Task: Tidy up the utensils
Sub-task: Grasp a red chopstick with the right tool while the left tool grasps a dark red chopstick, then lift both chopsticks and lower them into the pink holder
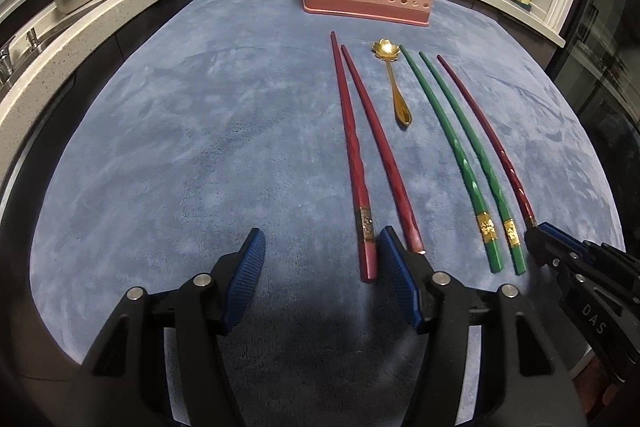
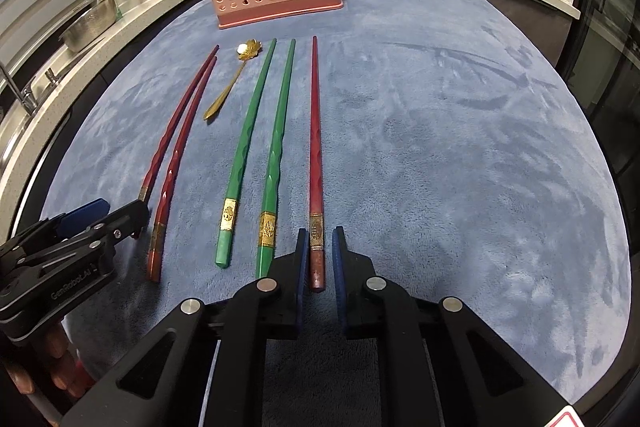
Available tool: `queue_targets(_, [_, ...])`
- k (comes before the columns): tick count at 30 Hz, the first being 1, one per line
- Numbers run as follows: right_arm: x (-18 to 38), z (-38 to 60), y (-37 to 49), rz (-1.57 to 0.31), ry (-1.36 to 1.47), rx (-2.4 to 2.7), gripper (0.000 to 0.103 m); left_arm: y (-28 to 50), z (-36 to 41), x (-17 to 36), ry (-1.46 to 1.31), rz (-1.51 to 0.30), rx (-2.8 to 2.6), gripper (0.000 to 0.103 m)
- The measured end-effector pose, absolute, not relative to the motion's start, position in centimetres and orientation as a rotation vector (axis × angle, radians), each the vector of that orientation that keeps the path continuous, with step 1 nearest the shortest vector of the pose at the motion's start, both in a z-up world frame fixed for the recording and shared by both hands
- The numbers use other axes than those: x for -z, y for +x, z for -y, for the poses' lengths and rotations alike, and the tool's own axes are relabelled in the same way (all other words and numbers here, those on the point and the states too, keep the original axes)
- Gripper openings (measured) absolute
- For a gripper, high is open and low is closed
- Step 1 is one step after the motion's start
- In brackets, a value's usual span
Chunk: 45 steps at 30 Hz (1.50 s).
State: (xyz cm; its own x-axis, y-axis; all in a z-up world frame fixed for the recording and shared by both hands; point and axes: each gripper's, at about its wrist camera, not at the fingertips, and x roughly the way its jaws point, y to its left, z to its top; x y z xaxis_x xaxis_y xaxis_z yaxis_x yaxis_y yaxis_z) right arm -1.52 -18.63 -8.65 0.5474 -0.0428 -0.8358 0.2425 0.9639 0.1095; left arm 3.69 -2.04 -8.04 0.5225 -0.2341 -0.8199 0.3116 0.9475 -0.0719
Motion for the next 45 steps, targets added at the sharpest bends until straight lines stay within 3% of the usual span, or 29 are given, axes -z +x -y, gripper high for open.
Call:
queue_targets(21, [8.7,18.6,-1.5,-0.975,0.218,0.168,0.01,4.0,1.9,8.1,0.084,-0.945,0.352,0.009])
queue_targets(34, [5.7,19.0,-1.7,-0.917,0.263,0.144,0.007,3.8,1.3,4.9,0.036,-0.91,0.369,0.007])
queue_targets(45, [-1.0,20.1,-1.4,-0.78,0.269,0.143,0.007,4.6,0.2,-1.3,-0.032,-0.805,0.388,0.007])
